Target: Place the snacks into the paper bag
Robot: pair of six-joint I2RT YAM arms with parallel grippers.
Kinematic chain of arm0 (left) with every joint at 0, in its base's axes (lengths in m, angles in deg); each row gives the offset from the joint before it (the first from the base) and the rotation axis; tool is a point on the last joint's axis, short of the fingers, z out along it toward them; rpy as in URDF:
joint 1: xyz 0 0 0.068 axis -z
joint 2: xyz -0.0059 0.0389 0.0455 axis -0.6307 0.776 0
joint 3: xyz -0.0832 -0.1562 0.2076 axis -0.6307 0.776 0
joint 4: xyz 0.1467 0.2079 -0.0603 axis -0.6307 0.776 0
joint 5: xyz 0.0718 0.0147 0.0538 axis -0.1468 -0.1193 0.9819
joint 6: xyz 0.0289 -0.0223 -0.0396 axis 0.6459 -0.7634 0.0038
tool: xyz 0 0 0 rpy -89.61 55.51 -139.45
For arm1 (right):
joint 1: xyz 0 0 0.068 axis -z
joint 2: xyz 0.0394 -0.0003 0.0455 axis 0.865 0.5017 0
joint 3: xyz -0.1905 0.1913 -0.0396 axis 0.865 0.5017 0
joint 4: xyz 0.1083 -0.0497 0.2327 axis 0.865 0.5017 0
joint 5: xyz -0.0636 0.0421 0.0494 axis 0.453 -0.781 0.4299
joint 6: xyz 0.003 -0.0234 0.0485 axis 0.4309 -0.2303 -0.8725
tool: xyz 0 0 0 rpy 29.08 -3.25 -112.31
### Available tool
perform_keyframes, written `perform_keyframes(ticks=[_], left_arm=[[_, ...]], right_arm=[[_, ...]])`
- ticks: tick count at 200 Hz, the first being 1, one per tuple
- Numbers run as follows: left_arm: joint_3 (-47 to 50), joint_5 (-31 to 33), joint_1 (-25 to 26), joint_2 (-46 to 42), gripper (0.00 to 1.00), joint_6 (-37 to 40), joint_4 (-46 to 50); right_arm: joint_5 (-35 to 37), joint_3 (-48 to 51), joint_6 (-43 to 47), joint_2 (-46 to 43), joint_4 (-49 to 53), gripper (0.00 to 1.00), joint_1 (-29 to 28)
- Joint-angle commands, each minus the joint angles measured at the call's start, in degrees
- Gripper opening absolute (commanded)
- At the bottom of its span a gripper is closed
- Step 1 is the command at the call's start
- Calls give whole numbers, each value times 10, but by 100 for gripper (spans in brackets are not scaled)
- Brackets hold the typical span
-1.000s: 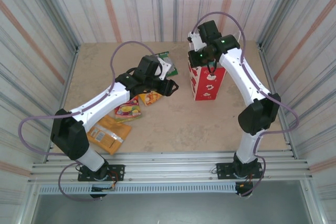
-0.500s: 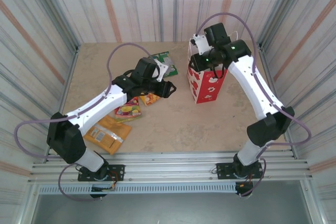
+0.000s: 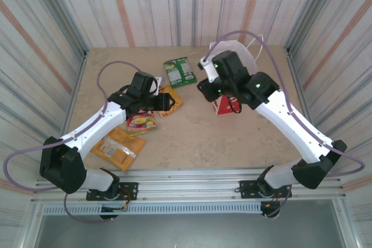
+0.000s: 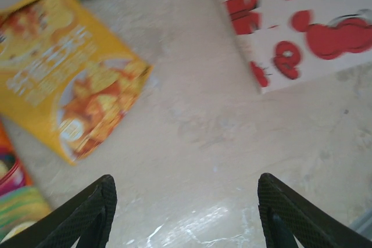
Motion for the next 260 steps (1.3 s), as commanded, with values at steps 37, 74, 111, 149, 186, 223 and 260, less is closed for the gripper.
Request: perform_keyframes(ticks=[37,74,111,149,186,223,260], left_arm=[[108,-40,-87,-8,65,-100,-105],[115,-34,-108,45,63,-107,-146],[93,-42,-111,118,61,-116,-184],[54,-56,-112,190,60,-122,-195],[47,-36,-113,220,60,-128,-194],[62,-24,-117,232,59,-150,-232],[59,-16,-119,245,58,-167,-265]], right_arm=[[-8,23,-37,114,-106,43,-54],[-21,1,-42,209,-140,40,-55],[-22,-45,-34,301,-145,39,-52],[-38,-68,-44,363,-169,38,-40],[-50,-85,-55,410,-176,38,-26],[-64,-91,-67,443,-185,37,-18],[-74,-93,-76,467,-189,36,-10]])
